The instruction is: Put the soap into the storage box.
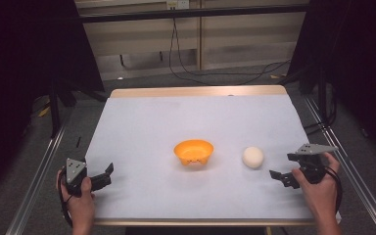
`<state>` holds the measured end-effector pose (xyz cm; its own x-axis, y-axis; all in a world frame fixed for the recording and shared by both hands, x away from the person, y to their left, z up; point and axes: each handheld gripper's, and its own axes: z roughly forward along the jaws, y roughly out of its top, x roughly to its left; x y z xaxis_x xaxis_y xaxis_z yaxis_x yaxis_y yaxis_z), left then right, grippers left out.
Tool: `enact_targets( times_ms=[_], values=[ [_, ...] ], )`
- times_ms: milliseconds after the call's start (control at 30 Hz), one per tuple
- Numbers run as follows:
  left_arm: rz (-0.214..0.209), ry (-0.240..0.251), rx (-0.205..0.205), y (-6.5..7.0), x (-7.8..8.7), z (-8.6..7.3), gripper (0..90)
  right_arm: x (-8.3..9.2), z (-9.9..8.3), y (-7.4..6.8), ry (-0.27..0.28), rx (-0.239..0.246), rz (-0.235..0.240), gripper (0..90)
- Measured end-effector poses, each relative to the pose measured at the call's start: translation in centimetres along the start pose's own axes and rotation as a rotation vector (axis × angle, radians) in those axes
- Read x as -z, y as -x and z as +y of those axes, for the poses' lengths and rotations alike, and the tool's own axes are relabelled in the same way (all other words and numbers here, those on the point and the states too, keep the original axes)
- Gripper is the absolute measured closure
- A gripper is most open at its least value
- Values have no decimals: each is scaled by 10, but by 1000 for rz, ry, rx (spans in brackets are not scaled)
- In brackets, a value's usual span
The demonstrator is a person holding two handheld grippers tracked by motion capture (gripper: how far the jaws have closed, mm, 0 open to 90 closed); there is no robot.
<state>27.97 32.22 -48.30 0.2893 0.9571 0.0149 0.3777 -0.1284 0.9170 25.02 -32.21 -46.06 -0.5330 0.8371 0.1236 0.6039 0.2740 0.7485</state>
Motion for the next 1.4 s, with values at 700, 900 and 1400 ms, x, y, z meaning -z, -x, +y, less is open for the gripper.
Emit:
enact_targets(
  times_ms=[700,900,1400],
  values=[
    [-3,-5,7,0,-1,0,0,-37,42,-11,-249,192,26,0],
    [-4,-5,5,0,0,0,0,-41,50,-10,-250,203,33,0],
    [-15,-20,16,-2,-2,1,0,-54,73,-16,-301,239,35,0]
  ],
)
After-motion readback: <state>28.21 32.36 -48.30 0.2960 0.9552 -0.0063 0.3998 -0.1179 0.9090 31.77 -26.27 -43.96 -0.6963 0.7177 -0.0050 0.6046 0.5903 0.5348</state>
